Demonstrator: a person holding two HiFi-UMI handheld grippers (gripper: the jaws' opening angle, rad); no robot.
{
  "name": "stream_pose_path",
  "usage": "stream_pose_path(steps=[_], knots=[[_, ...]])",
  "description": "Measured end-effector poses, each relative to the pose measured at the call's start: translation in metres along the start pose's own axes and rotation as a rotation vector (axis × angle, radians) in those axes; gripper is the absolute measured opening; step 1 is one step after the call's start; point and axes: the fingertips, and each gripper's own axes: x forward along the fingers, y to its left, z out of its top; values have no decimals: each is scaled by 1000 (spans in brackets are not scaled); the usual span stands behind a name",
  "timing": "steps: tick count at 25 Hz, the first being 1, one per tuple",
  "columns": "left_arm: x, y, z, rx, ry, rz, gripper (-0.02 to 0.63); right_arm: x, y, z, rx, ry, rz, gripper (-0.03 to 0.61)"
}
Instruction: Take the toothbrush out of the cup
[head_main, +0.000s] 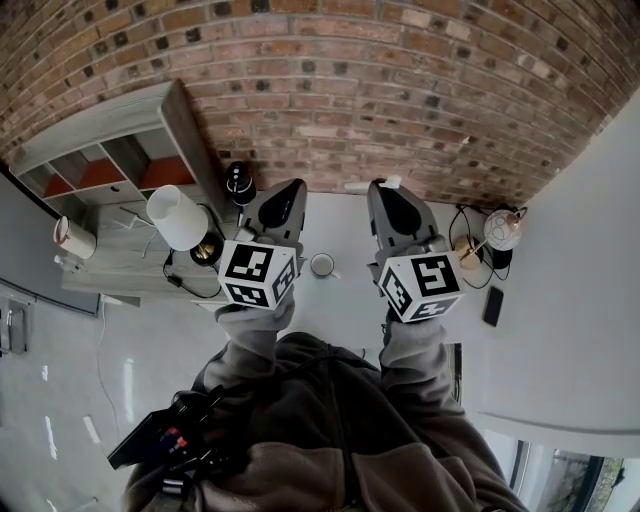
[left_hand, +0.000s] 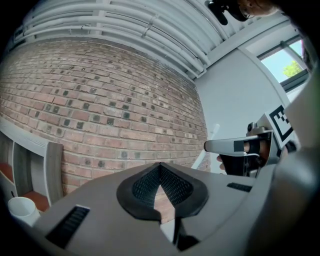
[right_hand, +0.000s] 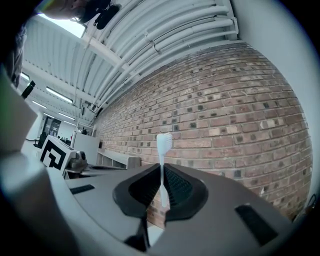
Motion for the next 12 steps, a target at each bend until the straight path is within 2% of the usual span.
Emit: stream_pose_path(steps=[12], knots=[[5,2,5,6,-10,5,3,5,0,8,6,-40,9,21]])
